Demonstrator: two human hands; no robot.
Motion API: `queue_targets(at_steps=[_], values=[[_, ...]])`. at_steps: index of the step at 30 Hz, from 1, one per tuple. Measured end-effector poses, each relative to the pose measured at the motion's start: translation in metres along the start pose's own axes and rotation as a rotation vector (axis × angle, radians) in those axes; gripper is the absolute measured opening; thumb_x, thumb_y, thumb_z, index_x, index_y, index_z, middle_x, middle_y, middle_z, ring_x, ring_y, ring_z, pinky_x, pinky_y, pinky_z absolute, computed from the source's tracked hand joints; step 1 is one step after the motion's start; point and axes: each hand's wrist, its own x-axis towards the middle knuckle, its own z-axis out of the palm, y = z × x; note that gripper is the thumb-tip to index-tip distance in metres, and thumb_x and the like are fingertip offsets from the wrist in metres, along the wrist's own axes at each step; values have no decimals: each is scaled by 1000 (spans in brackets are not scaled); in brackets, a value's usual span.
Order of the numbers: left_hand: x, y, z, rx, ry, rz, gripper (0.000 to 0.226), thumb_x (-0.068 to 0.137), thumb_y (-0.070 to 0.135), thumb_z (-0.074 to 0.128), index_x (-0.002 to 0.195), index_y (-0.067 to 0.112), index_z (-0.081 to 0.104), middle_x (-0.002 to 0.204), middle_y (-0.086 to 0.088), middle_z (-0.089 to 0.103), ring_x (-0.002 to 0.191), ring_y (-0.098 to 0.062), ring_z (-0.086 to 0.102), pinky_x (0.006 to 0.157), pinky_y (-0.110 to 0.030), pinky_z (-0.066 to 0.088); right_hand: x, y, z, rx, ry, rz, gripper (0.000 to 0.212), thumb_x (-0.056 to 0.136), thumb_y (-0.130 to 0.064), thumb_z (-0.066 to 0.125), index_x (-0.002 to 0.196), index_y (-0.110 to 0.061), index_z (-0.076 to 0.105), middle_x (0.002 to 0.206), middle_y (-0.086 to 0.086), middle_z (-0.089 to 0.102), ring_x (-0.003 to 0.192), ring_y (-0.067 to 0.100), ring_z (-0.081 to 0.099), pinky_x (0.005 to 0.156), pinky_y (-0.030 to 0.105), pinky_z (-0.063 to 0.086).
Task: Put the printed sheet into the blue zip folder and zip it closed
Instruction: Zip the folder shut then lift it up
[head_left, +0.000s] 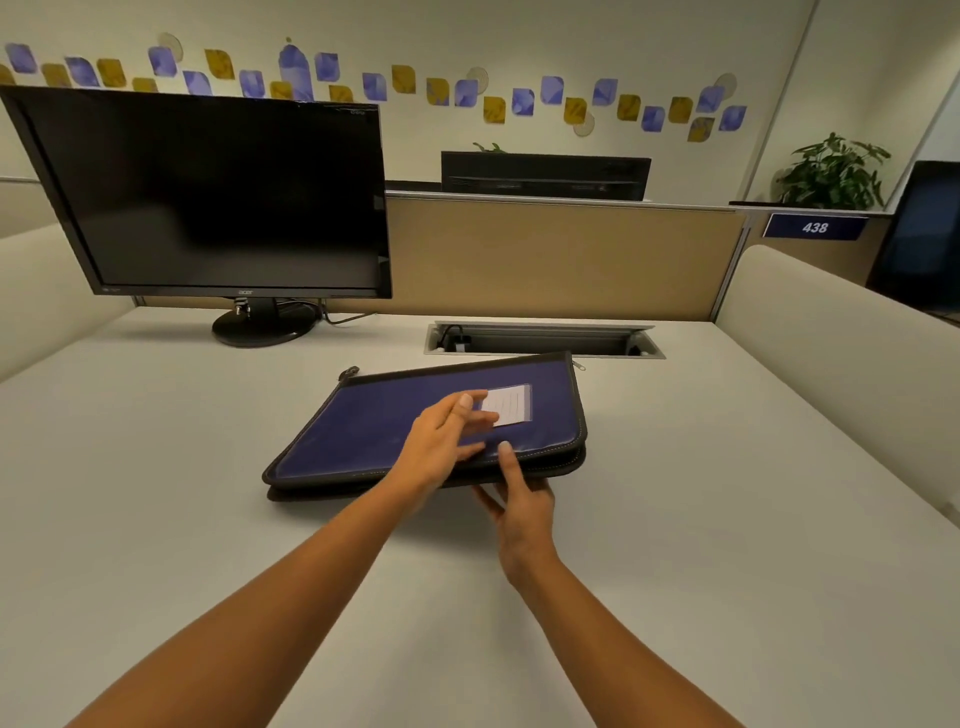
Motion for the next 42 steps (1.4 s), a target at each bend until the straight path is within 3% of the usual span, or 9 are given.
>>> queue_targets(at_steps=[5, 14, 19, 24, 26, 28, 32, 39, 42], values=[[14, -5, -35, 2, 105, -78, 34, 98, 27, 36, 122, 11, 54, 113, -10, 64, 106, -20, 60, 88, -33, 50, 16, -12, -10, 120, 168, 95, 31, 89, -18, 55, 120, -17, 51, 112, 10, 61, 105, 28, 58, 73, 35, 53], [46, -16, -99, 232, 254, -128, 29, 95, 24, 46, 115, 9, 60, 115, -11, 63, 103, -21, 56, 87, -34, 46, 54, -65, -30, 85, 302, -38, 20, 91, -26, 52, 105, -11, 56, 87, 2, 63, 81, 18, 61, 62, 30, 49], [54, -30, -117, 407, 256, -150, 33, 91, 25, 54, 120, 9, 58, 126, -14, 58, 115, -29, 52, 98, -38, 39, 73, -96, -36, -41, 402, -63, 29, 90, -34, 54, 99, -8, 59, 90, 5, 63, 80, 20, 61, 71, 34, 51], [52, -40, -118, 434, 105, -214, 50, 87, 37, 59, 131, 18, 46, 132, -2, 50, 122, -22, 49, 99, -36, 38, 83, -120, -23, -155, 283, -53, 24, 87, -39, 55, 79, -18, 65, 84, 1, 69, 81, 21, 66, 64, 33, 55], [45, -44, -119, 323, -20, -293, 36, 88, 40, 54, 117, 19, 56, 115, 4, 61, 95, -7, 63, 79, -22, 49, 88, -128, -15, -188, 243, -56, 23, 88, -39, 54, 77, -21, 65, 83, 0, 69, 80, 20, 66, 63, 32, 55], [36, -48, -118, 127, -65, -340, 27, 88, 38, 52, 97, 17, 66, 98, -2, 72, 73, -8, 70, 57, -17, 52, 93, -133, -9, -209, 217, -55, 23, 88, -37, 55, 75, -21, 65, 81, -2, 69, 77, 19, 66, 62, 32, 55], [23, -59, -108, -91, 113, -305, 25, 87, 31, 56, 89, 8, 67, 81, -10, 73, 70, -23, 70, 59, -31, 54, 104, -140, -2, -317, 138, -42, 22, 89, -38, 54, 78, -22, 65, 86, -1, 69, 83, 19, 66, 71, 35, 56], [25, -64, -83, -143, 280, -321, 24, 88, 35, 55, 94, 13, 64, 90, -2, 69, 83, -22, 65, 59, -27, 49, 111, -128, -10, -550, 20, -5, 22, 91, -34, 51, 104, -19, 61, 102, -5, 65, 92, 16, 61, 68, 28, 51], [35, -61, -79, -179, 334, -375, 23, 86, 34, 59, 90, 11, 63, 83, -5, 69, 75, -22, 65, 54, -27, 48, 105, -104, -27, -697, 6, 40, 38, 88, -30, 57, 122, -12, 54, 119, 4, 61, 108, 26, 57, 90, 40, 51]])
